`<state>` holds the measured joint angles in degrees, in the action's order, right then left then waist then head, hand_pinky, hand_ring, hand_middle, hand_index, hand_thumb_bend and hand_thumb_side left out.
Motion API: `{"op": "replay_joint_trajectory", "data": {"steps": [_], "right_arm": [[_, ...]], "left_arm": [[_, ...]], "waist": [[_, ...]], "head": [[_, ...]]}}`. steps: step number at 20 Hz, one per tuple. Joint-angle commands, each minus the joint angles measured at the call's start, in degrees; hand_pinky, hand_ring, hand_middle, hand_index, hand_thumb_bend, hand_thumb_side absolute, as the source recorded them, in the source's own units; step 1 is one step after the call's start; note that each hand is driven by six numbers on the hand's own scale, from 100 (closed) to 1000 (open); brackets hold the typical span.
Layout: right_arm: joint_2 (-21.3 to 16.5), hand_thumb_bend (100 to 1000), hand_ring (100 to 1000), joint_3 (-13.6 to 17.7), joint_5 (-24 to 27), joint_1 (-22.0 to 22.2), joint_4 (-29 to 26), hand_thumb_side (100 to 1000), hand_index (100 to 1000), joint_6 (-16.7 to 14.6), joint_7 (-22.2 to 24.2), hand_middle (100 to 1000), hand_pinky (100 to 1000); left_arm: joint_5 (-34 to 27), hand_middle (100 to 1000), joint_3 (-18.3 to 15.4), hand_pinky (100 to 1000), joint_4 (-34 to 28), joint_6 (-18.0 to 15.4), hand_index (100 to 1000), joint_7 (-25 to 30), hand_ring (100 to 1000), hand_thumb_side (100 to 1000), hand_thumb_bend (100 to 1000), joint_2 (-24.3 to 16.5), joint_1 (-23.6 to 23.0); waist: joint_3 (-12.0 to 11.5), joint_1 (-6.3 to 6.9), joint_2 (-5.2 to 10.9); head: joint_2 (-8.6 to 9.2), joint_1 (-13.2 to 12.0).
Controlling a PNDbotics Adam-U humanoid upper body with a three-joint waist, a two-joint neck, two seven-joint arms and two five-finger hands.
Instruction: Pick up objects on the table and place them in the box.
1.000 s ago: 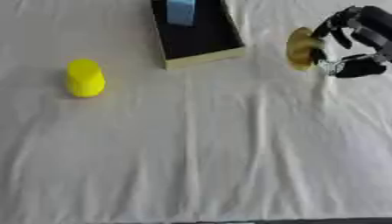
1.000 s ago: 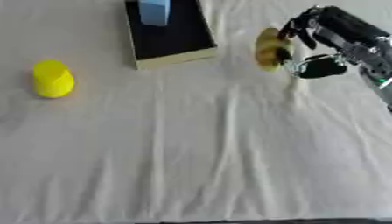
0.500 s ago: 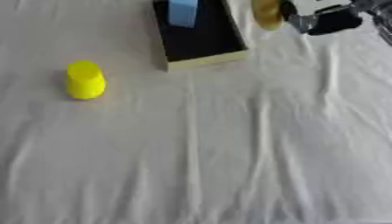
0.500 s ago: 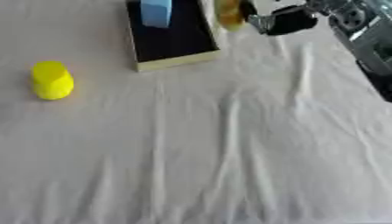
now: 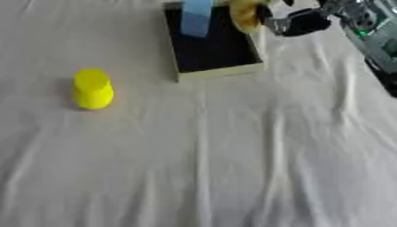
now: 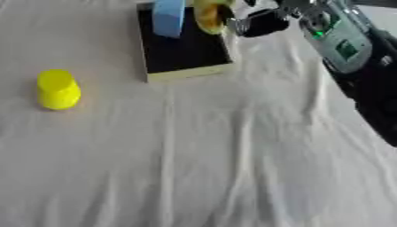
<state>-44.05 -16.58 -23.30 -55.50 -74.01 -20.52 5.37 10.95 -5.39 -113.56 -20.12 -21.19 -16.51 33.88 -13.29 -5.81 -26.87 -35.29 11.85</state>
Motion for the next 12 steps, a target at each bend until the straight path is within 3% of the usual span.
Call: {"op": "replay_joint_trajectory", "data": {"steps": [1,5,7,12], "right_arm": [[-0.02,100,660,1.57,-2.21,-1.13,2.81,202,446,-0.44,-0.27,204,840],[1.08,100,675,1.90,-4.62,-0.94,5.29,204,467,-1.23,-0.32,230,846],[1.50,100,722,1.87,-5.13,-0.86,5.91,205,526,-2.02,0.04,301,861],[2.10,100,860,1.68,-6.00,-0.63,6.83,214,747,-3.95,3.61,604,912]], "left_arm": [[-0.50,730,0.35,772,-1.03,-0.16,900,0.63,756,387,100,-0.22,1.15],[-0.80,730,0.34,772,-1.03,-0.15,900,0.82,756,389,100,-0.20,1.30],[-0.87,730,0.36,772,-1.03,-0.15,900,0.88,755,389,100,-0.22,1.39],[-1.02,730,0.51,772,-1.03,-0.18,900,1.12,755,389,100,-0.22,1.68]], "waist": [[-0.28,0.18,0.97],[-0.51,0.28,0.45],[-0.63,0.30,0.24],[-0.95,0.19,-0.02]], "head": [[1.52,0.75],[1.65,0.90],[1.55,0.94],[1.11,0.93]]}}
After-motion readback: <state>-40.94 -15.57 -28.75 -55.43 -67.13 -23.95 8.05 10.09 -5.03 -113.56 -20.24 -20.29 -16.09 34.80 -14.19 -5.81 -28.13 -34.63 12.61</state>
